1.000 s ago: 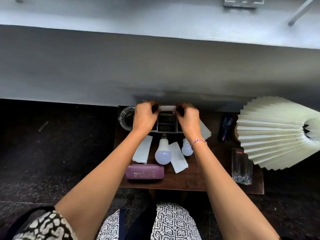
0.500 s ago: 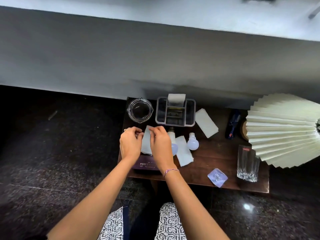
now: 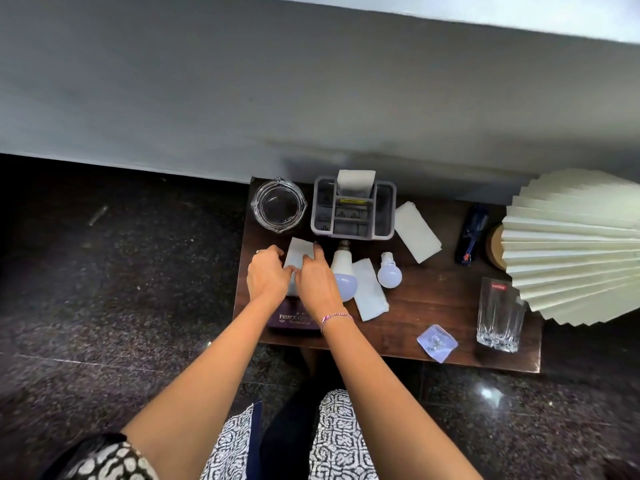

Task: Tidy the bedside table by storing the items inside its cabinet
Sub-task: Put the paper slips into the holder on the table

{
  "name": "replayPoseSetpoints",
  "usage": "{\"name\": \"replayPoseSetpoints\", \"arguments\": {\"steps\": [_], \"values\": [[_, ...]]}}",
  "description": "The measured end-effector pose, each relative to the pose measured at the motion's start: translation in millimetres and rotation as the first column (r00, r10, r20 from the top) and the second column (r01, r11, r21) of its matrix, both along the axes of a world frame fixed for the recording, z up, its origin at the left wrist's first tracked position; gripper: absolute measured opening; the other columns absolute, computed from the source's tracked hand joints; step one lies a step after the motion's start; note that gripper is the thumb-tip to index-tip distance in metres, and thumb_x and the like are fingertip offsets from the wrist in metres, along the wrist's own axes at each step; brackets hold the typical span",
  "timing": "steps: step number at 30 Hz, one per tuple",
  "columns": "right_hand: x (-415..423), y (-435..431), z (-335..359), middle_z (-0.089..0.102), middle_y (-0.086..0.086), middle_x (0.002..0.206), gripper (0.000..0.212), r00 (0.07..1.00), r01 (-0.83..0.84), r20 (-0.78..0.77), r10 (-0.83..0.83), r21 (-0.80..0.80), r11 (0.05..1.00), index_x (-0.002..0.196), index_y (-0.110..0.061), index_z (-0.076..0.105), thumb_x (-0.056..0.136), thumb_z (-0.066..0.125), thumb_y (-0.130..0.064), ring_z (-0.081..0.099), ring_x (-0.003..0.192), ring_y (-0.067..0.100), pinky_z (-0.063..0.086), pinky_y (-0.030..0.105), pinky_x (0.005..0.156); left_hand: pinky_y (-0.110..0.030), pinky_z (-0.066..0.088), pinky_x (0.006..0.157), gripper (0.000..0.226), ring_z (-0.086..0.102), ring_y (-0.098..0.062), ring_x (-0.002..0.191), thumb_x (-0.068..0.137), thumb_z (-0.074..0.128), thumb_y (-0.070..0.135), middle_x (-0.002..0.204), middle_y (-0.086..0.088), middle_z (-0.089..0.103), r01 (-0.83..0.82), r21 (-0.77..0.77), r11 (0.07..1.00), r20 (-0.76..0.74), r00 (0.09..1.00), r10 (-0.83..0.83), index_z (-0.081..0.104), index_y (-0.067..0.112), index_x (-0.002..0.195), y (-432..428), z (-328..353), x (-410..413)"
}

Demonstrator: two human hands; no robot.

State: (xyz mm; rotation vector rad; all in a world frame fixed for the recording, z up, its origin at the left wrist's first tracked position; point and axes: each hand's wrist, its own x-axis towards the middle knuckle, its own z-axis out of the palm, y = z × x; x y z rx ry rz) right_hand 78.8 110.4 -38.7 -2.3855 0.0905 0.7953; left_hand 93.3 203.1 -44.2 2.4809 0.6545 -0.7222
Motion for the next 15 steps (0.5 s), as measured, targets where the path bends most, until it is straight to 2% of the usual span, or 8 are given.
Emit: {"name": "replayPoseSetpoints", "arguments": {"steps": [1, 3, 4, 8, 11, 15], "values": [[2.4, 1.1, 4.6, 0.051, 0.019, 0.126, 0.033, 0.998, 0.03, -0.053, -0.029, 0.016, 0.999, 0.126, -0.001, 0.05, 0.097, 0.036, -0.008, 0.035, 0.131, 0.036, 0.034, 0.031, 0.104, -0.041, 0.05, 0.085, 0.034, 0.06, -0.03, 0.104, 0.081, 0.069, 0.02, 0.108, -0.01, 0.066, -0.007, 0.002, 1.0, 0.004, 1.0, 0.007, 0.06, 0.012, 0.113, -0.6, -0.7, 0.6], [3.8, -2.7, 1.4, 0.056, 0.017, 0.12, 0.032, 0.993, -0.046, -0.105, 0.045, -0.004, 0.999, 0.121, 0.004, 0.053, 0.097, 0.034, -0.007, 0.027, 0.135, 0.035, 0.032, 0.032, 0.109, -0.041, 0.05, 0.083, 0.03, 0.06, -0.03, 0.103, 0.081, 0.068, 0.02, 0.106, -0.01, 0.066, -0.006, 0.009, 1.0, 0.014, 1.0, 0.006, 0.06, 0.012, 0.109, -1.5, -1.8, 1.8], [2.7, -2.4, -3.3, 0.055, 0.018, 0.12, 0.031, 0.993, -0.1, -0.075, 0.097, -0.038, 0.994, 0.12, 0.005, 0.052, 0.097, 0.035, -0.006, 0.028, 0.134, 0.034, 0.033, 0.032, 0.108, -0.041, 0.05, 0.083, 0.028, 0.06, -0.03, 0.102, 0.081, 0.068, 0.019, 0.105, -0.01, 0.066, -0.002, 0.011, 1.0, 0.015, 1.0, 0.002, 0.06, 0.013, 0.107, -1.9, -2.3, 2.7], [4.3, 0.4, -9.1, 0.044, 0.018, 0.132, 0.03, 0.989, -0.145, -0.026, 0.144, -0.058, 0.988, 0.122, 0.004, 0.049, 0.095, 0.041, -0.005, 0.04, 0.124, 0.027, 0.036, 0.029, 0.104, -0.042, 0.052, 0.083, 0.025, 0.062, -0.031, 0.101, 0.081, 0.067, 0.019, 0.104, -0.01, 0.067, -0.033, 0.004, 0.999, 0.004, 0.999, 0.032, 0.062, 0.015, 0.105, -1.8, -3.9, 7.1], [5.3, 1.6, -5.7, 0.035, 0.015, 0.137, 0.029, 0.997, -0.079, -0.029, 0.078, -0.012, 0.997, 0.123, 0.002, 0.048, 0.095, 0.043, -0.005, 0.052, 0.11, 0.027, 0.041, 0.03, 0.1, -0.041, 0.052, 0.084, 0.025, 0.062, -0.03, 0.1, 0.08, 0.068, 0.019, 0.103, -0.01, 0.068, -0.042, -0.008, 0.999, 0.015, 0.999, 0.042, 0.063, 0.016, 0.105, 1.9, -4.3, 10.5], [1.9, 3.2, 6.6, 0.048, 0.021, 0.123, 0.025, 0.999, -0.01, 0.038, 0.007, 0.073, 0.997, 0.118, 0.003, 0.048, 0.096, 0.038, -0.005, 0.051, 0.108, 0.037, 0.045, 0.043, 0.09, -0.037, 0.052, 0.079, 0.028, 0.063, -0.028, 0.097, 0.08, 0.069, 0.02, 0.099, -0.01, 0.07, -0.036, -0.053, 0.998, 0.041, 0.998, 0.038, 0.066, 0.016, 0.107, 11.2, -0.4, 14.1]]}}
